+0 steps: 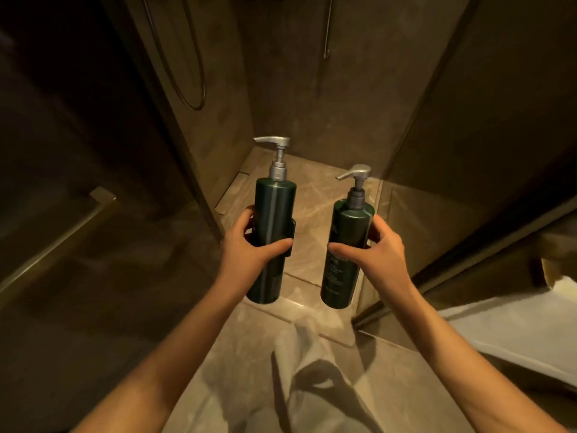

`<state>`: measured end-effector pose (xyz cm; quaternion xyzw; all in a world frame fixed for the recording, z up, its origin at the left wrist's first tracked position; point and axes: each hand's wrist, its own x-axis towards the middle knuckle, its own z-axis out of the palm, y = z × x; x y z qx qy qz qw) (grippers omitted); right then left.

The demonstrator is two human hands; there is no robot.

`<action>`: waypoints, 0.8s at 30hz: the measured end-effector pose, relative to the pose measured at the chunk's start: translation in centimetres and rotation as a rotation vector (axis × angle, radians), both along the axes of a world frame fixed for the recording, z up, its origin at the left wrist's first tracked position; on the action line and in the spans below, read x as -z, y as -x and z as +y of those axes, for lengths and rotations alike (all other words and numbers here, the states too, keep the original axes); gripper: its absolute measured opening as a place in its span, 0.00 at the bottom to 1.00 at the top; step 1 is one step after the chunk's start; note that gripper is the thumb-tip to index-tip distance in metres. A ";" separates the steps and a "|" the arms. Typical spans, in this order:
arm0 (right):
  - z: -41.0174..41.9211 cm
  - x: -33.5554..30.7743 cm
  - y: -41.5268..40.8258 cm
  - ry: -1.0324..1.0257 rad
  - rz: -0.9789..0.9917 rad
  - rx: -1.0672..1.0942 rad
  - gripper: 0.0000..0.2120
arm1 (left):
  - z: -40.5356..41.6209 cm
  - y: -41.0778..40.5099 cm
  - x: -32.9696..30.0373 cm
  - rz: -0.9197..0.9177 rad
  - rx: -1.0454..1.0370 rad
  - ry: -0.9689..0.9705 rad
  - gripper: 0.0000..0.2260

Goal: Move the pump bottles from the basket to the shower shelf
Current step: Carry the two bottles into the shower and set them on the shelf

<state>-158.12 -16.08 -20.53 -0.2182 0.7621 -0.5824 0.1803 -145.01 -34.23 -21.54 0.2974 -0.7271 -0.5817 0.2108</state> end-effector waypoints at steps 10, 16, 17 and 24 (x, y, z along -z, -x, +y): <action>-12.5 -4.1 17.8 0.037 0.071 0.028 0.29 | -9.7 16.7 -3.0 0.018 -0.075 0.027 0.35; -20.8 -2.9 24.5 0.075 0.036 0.085 0.29 | -16.1 24.0 -3.2 0.058 -0.125 -0.009 0.33; -22.6 -2.8 25.8 0.075 0.037 0.073 0.28 | -17.7 25.3 -3.3 0.068 -0.137 -0.005 0.33; -35.6 -6.5 37.6 0.049 0.126 -0.042 0.32 | -30.0 35.0 -6.2 0.135 -0.270 0.017 0.29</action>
